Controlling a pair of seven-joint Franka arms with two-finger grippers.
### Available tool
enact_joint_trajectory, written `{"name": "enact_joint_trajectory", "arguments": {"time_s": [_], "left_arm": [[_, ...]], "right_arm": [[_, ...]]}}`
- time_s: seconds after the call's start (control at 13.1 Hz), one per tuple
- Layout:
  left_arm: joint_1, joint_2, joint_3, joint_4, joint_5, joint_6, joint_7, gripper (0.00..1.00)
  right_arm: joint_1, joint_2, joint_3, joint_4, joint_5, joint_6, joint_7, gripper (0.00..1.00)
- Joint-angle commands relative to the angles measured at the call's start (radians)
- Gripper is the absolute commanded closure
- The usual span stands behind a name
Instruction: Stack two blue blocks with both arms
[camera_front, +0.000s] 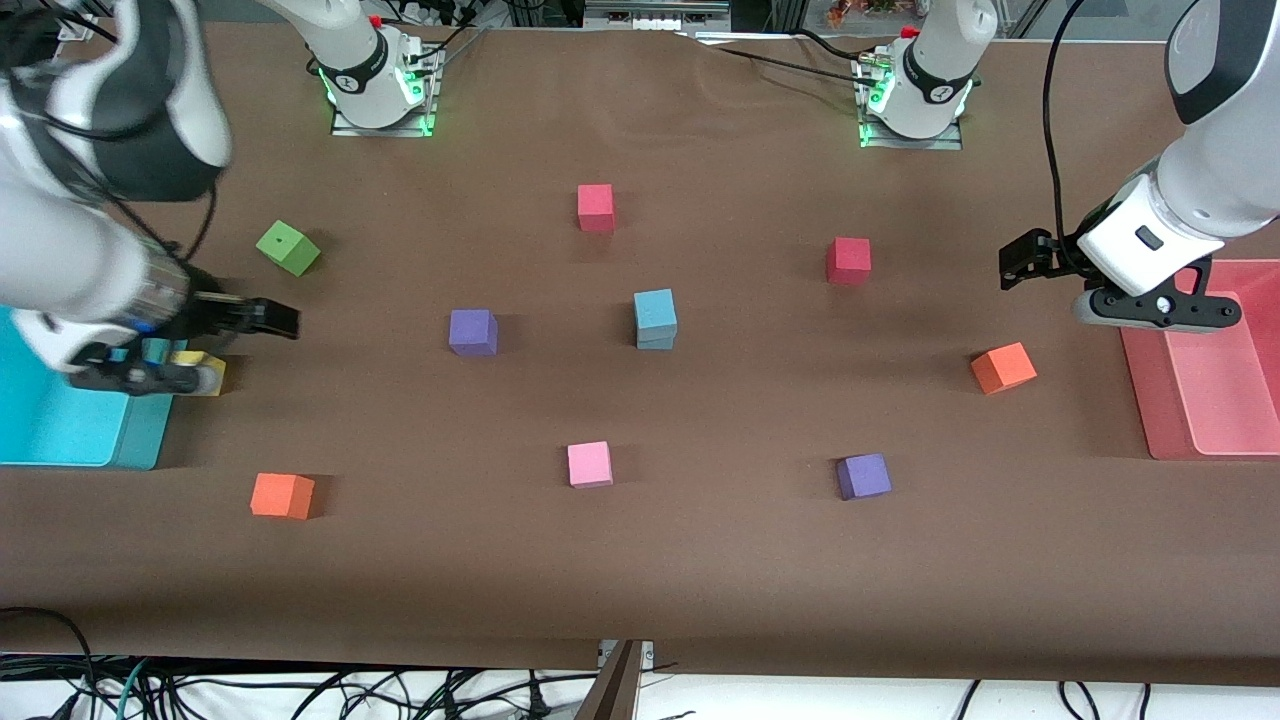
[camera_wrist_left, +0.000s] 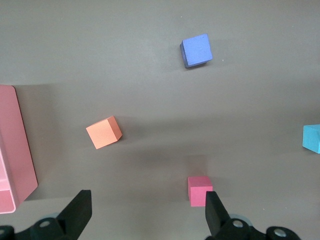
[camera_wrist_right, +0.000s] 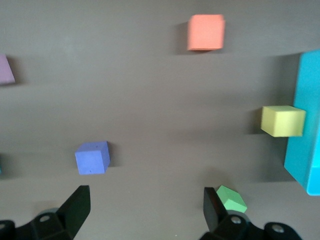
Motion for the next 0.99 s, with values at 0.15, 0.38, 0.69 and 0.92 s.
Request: {"name": "enact_joint_trajectory", "arguments": {"time_s": [0.15,0.38,0.69,0.92], "left_arm": [[-0.008,-0.007,0.000,0.000,-0.007,-0.004,-0.034,0.00],[-0.010,-0.007,-0.001,0.002,-0.007,-0.004,-0.034,0.00],[-0.010,-0.007,-0.001,0.002,-0.007,-0.004,-0.034,0.00],[-0.010,-0.007,-0.001,0.002,-0.007,-0.004,-0.034,0.00]], "right_arm": [[-0.215,-0.136,0.165,-0.083,-0.042,-0.013,-0.078,0.00],[-0.285,-0.186,0.187,-0.124,-0.046,-0.013,-0.159,0.00],[-0.303,-0.225,0.190,-0.187,-0.062,0.020,-0.213,0.00],[-0.303,-0.229,0.188,-0.196,-0.063,0.037,-0.206,0.00]]}}
